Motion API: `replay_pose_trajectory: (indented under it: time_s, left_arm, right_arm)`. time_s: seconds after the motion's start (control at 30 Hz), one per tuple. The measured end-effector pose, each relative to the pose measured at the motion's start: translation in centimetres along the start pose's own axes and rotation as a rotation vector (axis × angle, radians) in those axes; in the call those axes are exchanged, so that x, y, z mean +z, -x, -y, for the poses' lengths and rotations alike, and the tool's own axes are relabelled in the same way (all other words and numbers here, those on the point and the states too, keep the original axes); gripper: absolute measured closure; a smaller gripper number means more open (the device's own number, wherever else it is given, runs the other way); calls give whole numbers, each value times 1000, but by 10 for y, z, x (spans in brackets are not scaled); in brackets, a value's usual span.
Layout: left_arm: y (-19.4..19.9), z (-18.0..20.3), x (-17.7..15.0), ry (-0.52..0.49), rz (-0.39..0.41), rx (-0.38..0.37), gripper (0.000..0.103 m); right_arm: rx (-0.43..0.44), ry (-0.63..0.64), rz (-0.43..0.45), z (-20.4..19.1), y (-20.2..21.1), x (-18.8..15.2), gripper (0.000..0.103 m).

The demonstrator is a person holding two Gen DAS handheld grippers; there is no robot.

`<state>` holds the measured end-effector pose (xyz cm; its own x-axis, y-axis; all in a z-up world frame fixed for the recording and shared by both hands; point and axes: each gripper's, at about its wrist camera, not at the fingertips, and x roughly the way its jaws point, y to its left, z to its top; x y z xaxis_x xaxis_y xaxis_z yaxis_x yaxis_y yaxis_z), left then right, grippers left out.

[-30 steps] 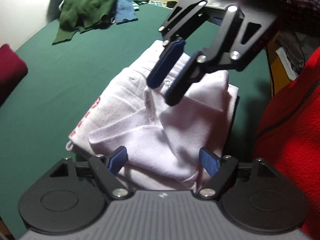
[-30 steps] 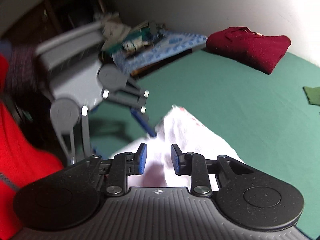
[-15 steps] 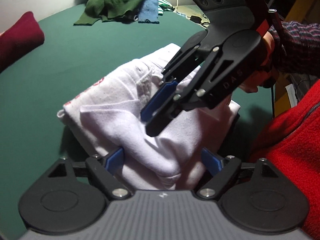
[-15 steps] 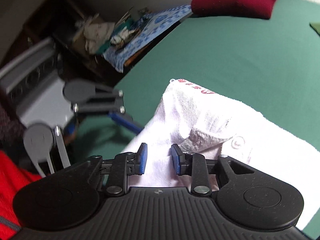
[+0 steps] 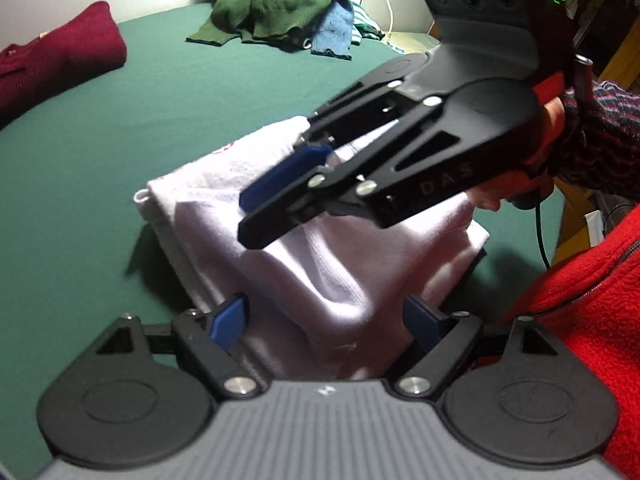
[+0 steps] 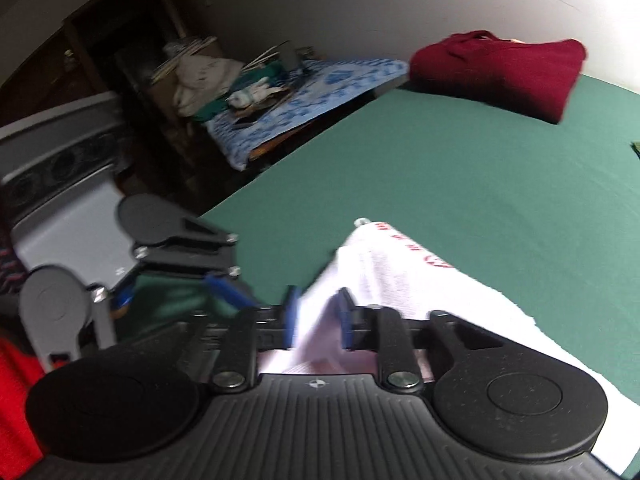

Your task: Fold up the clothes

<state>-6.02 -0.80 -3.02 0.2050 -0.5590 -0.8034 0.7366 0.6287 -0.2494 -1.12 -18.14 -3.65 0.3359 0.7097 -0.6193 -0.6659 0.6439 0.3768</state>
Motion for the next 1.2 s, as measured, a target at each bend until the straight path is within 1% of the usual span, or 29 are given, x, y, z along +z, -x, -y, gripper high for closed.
replay_pose_trajectory:
  time_s: [0.03, 0.1, 0.13, 0.17, 0.2, 0.27, 0.33, 0.37, 0.4, 0.43, 0.47, 0.5, 0.53, 0.6, 0.63, 0.67, 0.73, 0.77, 0.83, 0.9, 0.93, 1.0, 1.03, 1.07, 1.1, 1.13, 1.17, 1.2]
  left_arm:
    - [-1, 1, 0, 3, 2, 1, 18]
    - [-3, 3, -1, 10, 6, 3, 18]
    - [-4, 5, -2, 13, 8, 4, 20]
    - [-4, 6, -2, 16, 9, 5, 20]
    - [-5, 7, -3, 18, 10, 4, 22]
    - [-6, 7, -4, 24, 11, 5, 22]
    - [-6, 7, -6, 35, 11, 6, 22]
    - [-7, 7, -6, 40, 11, 6, 22]
    - [-7, 7, -7, 45, 11, 7, 22]
    - [-8, 7, -8, 48, 11, 10, 22]
    - [-8, 7, -9, 52, 10, 13, 22]
    - [-9, 7, -10, 56, 10, 15, 22]
    - [-9, 8, -11, 59, 9, 19, 22]
    - [-9, 9, -14, 57, 7, 25, 22]
    - [-8, 9, -16, 55, 6, 31, 22]
    - [-8, 10, -17, 52, 5, 37, 22]
    - [-1, 11, -19, 42, 9, 62, 23]
    - [5, 12, -20, 33, 18, 83, 23]
    - [20, 13, -18, 14, 48, 130, 23]
    - [34, 16, -13, -7, 90, 157, 23]
    - [38, 20, -9, -19, 111, 151, 22]
    - [34, 28, 0, -42, 132, 112, 20]
    - [31, 32, 3, -53, 137, 94, 20]
    - [20, 37, 6, -59, 122, 84, 20]
    - [10, 41, 7, -64, 105, 77, 20]
    - [-1, 42, 6, -63, 77, 86, 21]
    - [-8, 42, 1, -60, 54, 100, 22]
    - [-16, 41, -3, -56, 31, 115, 22]
  right_arm:
    - [-6, -10, 5, 2, -2, 0, 65]
    - [3, -24, -1, 5, -7, 2, 67]
    - [15, -26, -6, 6, -9, 3, 81]
    - [31, -19, -1, 5, -8, 5, 90]
    - [48, -12, 3, 4, -7, 7, 96]
    - [73, 9, 29, 1, -4, 12, 96]
    - [73, 21, 54, -1, -6, 18, 96]
    - [65, 25, 53, 0, -11, 19, 96]
    - [58, 30, 52, 0, -17, 19, 95]
    - [48, 32, 49, 0, -22, 20, 91]
    - [28, 22, 39, 1, -28, 20, 89]
    - [7, 5, 40, 3, -29, 19, 84]
    - [-14, -17, 64, 5, -23, 19, 84]
    - [-52, -62, 166, 10, 7, 16, 84]
    - [-63, -87, 201, 11, 27, 13, 84]
    - [-85, -105, 212, 12, 44, 8, 84]
    - [-159, -104, 190, 12, 77, -7, 77]
    - [-207, -90, 160, 9, 90, -17, 76]
    - [-307, -68, 92, 3, 109, -40, 71]
    - [-383, -95, 54, 0, 119, -61, 67]
    - [-392, -130, 55, 1, 120, -70, 67]
    - [-406, -200, 59, 1, 121, -87, 67]
    - [-404, -225, 66, 3, 119, -91, 67]
    - [-404, -222, 67, 0, 116, -92, 67]
    - [-405, -219, 67, -2, 113, -93, 73]
    - [-405, -215, 67, -5, 110, -94, 90]
    - [-407, -209, 69, -8, 108, -95, 96]
    - [-413, -192, 77, -12, 109, -94, 96]
